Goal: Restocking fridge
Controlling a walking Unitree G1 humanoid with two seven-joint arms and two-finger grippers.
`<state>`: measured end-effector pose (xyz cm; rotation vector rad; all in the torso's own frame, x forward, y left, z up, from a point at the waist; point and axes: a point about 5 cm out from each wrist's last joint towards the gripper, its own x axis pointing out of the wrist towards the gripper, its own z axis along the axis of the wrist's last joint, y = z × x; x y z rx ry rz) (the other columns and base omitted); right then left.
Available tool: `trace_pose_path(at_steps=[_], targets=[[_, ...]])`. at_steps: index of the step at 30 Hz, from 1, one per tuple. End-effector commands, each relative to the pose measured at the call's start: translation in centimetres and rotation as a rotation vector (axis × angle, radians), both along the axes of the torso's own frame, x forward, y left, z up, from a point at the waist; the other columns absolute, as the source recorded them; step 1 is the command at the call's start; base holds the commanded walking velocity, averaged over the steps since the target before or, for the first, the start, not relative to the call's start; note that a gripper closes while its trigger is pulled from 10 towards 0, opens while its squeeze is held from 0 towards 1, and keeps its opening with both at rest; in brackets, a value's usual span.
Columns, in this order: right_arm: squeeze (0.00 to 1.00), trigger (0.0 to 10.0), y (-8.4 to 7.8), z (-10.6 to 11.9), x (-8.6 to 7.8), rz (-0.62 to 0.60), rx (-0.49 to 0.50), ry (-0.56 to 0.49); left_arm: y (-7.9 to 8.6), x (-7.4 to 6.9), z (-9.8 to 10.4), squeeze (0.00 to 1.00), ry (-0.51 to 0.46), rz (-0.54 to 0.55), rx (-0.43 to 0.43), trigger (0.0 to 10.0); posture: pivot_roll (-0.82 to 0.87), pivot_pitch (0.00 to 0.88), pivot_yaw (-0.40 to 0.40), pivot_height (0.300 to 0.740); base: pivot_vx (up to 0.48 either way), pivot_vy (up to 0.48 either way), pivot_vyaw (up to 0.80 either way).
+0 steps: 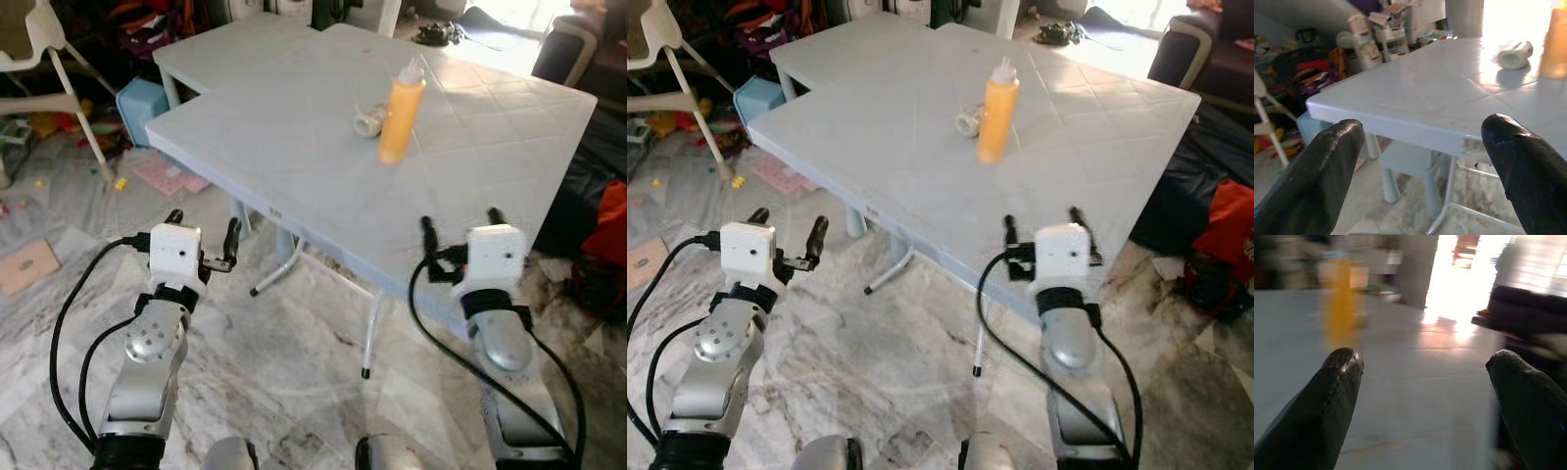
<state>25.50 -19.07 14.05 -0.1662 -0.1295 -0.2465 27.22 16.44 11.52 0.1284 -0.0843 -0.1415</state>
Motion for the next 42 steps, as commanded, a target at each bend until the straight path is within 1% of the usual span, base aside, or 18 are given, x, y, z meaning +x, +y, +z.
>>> trace_pose_path(at_steps=[1,2,4,6,11,16,17,23,25,32,35,42], targets=[[0.00,10.0,-0.6,0.1,0.0,-0.051,0.001,-0.005,0.0,0.1,0.3,0.00,-0.012,-0.011,0.005,10.0,-0.03,0.010,0.032,0.740,0.300,0.000,0.00],[0.00,10.0,-1.0,0.0,-0.1,-0.090,0.033,-0.001,0.0,0.3,0.5,0.00,-0.019,-0.017,-0.003,10.0,-0.04,0.015,0.035,0.740,0.480,0.000,0.00],[0.00,10.0,-1.1,-0.1,-0.2,-0.104,0.053,0.002,0.0,0.4,0.7,0.00,-0.020,-0.024,-0.010,10.0,-0.05,0.023,0.037,0.740,0.480,0.000,0.00],[0.00,10.0,-0.8,-0.1,0.0,-0.075,0.039,0.002,-0.2,0.5,0.6,0.00,-0.008,-0.038,-0.019,10.0,-0.05,0.030,0.034,0.740,0.480,0.000,0.00],[0.00,10.0,-0.8,-0.1,0.2,-0.084,0.050,0.003,-0.3,0.5,0.4,0.00,0.006,-0.040,-0.025,10.0,-0.04,0.032,0.028,0.740,0.460,0.000,0.00],[0.00,10.0,-0.2,0.1,0.6,-0.075,0.060,-0.003,-0.2,0.7,0.6,0.00,-0.003,-0.030,-0.026,10.0,-0.04,0.044,0.014,0.740,0.398,0.268,0.00],[0.00,10.0,0.1,0.1,0.7,-0.065,0.062,-0.004,-0.4,0.8,0.7,0.00,-0.003,-0.032,-0.028,10.0,-0.04,0.045,0.013,0.740,0.398,0.266,0.00],[0.00,10.0,0.8,0.2,0.9,-0.050,0.068,-0.003,-0.7,0.9,0.6,0.00,0.003,-0.042,-0.030,10.0,-0.04,0.049,0.009,0.740,0.398,0.268,0.00],[0.00,10.0,0.9,0.2,0.9,-0.047,0.067,-0.003,-0.8,0.9,0.6,0.00,0.009,-0.036,-0.044,10.0,-0.04,0.048,0.009,0.740,0.398,0.270,-0.69],[0.00,10.0,0.9,0.4,1.3,-0.041,0.065,-0.009,-1.2,0.8,0.8,0.00,-0.015,-0.047,-0.017,10.0,-0.04,0.051,0.003,0.740,0.394,0.183,-0.56],[0.00,10.0,0.9,0.4,1.4,-0.041,0.067,-0.009,-1.3,0.8,0.8,0.00,-0.021,-0.042,-0.005,10.0,-0.04,0.050,-0.001,0.740,0.000,0.000,0.00],[0.00,10.0,0.9,0.8,1.9,-0.027,0.053,-0.018,-1.6,0.6,0.7,0.00,-0.024,-0.043,-0.012,10.0,-0.05,0.056,-0.005,0.740,0.000,0.000,0.00]])
